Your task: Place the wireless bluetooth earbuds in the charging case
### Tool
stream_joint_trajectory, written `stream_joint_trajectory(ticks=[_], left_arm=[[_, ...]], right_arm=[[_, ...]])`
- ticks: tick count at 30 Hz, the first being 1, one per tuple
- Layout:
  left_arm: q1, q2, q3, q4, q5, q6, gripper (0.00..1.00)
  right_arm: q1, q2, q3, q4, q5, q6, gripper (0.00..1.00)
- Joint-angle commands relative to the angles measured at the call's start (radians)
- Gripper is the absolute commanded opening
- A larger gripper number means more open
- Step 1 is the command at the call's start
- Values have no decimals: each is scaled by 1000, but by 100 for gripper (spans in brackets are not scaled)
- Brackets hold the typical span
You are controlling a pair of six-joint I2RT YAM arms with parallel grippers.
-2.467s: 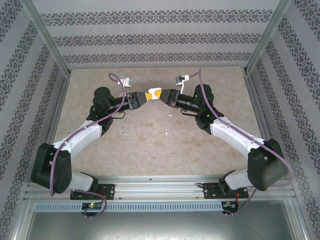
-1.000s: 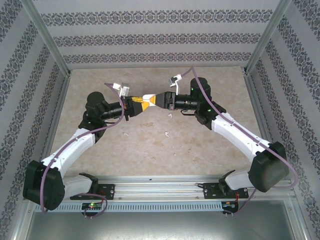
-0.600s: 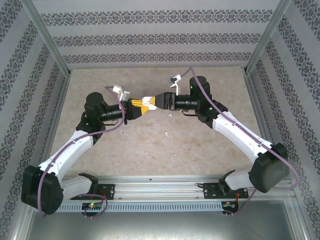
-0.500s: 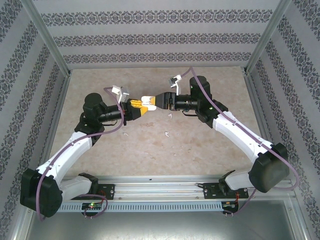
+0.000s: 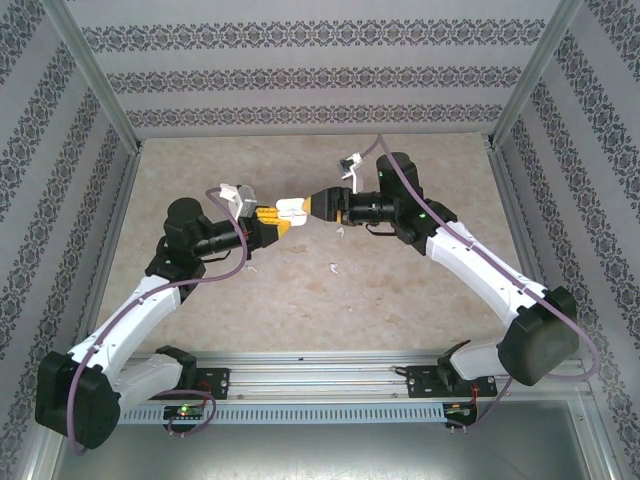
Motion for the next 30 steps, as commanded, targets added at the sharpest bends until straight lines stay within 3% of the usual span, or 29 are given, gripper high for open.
stream_joint_trajectory(ticks=[1, 7, 12, 30], left_arm=[[-1, -32, -45, -19, -80, 49, 0], [1, -81, -141, -23, -150, 53, 0], [0, -129, -194, -55, -169, 64, 0], [-1, -215, -250, -128, -142, 60, 0]], right_arm=[[11, -46, 24, -82, 26, -46, 65], [11, -76, 2, -268, 200, -98, 58], [15, -16, 19, -421, 315, -141, 56], [57, 555, 368, -826, 487, -435, 55]])
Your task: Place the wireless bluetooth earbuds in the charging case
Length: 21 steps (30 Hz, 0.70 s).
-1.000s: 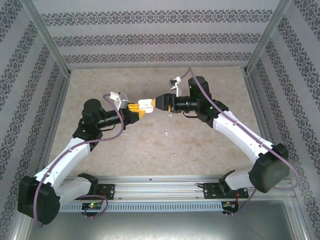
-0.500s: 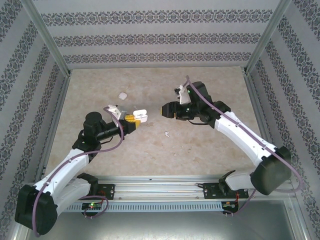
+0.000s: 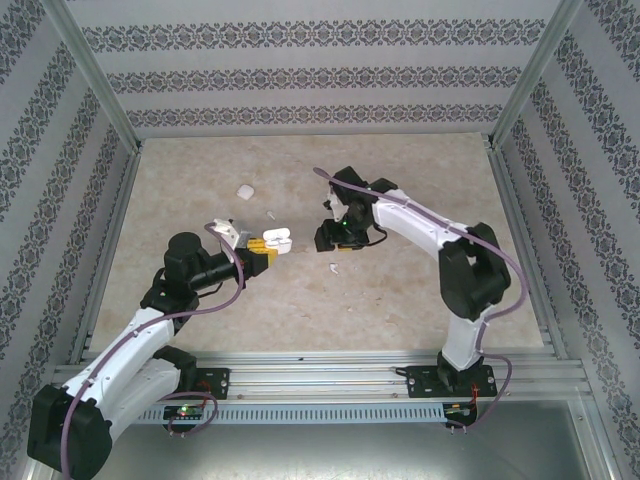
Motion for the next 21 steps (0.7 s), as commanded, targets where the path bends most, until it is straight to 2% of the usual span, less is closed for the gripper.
stream_joint_trajectory(ticks=[1, 13, 21], left_arm=[[-1, -20, -7, -1, 19, 2, 0], [-1, -35, -25, 12, 8, -4, 0], [-1, -30, -30, 12, 28, -9, 0]], right_arm=[[22, 71, 69, -108, 77, -84, 55], [33, 197, 68, -104, 73, -108, 54], [35, 220, 78, -94, 91, -95, 52]])
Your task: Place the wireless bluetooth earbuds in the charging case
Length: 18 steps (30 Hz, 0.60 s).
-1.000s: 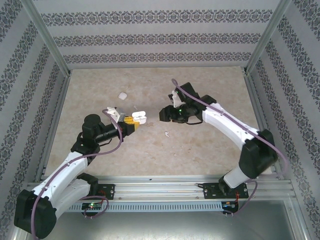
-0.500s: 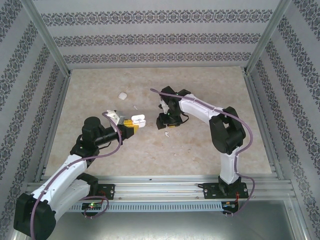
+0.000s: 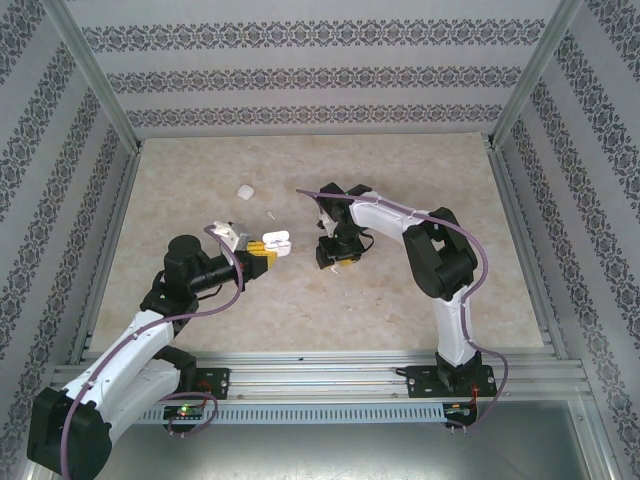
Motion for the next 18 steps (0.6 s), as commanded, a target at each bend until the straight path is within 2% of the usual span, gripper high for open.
stream_joint_trajectory(ticks=[1, 9, 18], left_arm=[[-1, -12, -8, 11, 29, 0, 0], [-1, 0, 1, 2, 48, 8, 0], [-1, 5, 5, 1, 65, 8, 0]], right_arm=[[17, 21, 28, -20, 26, -1, 52], [27, 51, 33, -15, 35, 4, 51], [29, 65, 37, -8, 61, 32, 40]])
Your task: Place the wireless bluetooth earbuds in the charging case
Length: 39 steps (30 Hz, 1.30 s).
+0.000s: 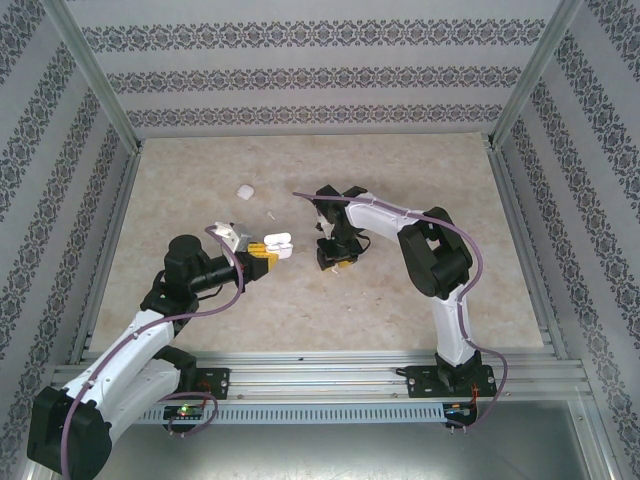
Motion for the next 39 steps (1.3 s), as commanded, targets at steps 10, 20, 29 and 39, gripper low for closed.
stream_joint_trajectory(ticks=[10, 20, 29, 39], left_arm=[[-2, 0, -11, 41, 53, -13, 0], [-1, 20, -7, 77, 70, -41, 0], [-1, 18, -22, 123, 57, -75, 0], [-4, 89, 0, 227, 31, -106, 0]], right_arm=[[22, 26, 18, 0, 4, 58, 31], [20, -68, -79, 82, -22, 158, 23], [13, -197, -151, 164, -28, 222, 21], [21, -444, -188, 226, 43, 276, 19]])
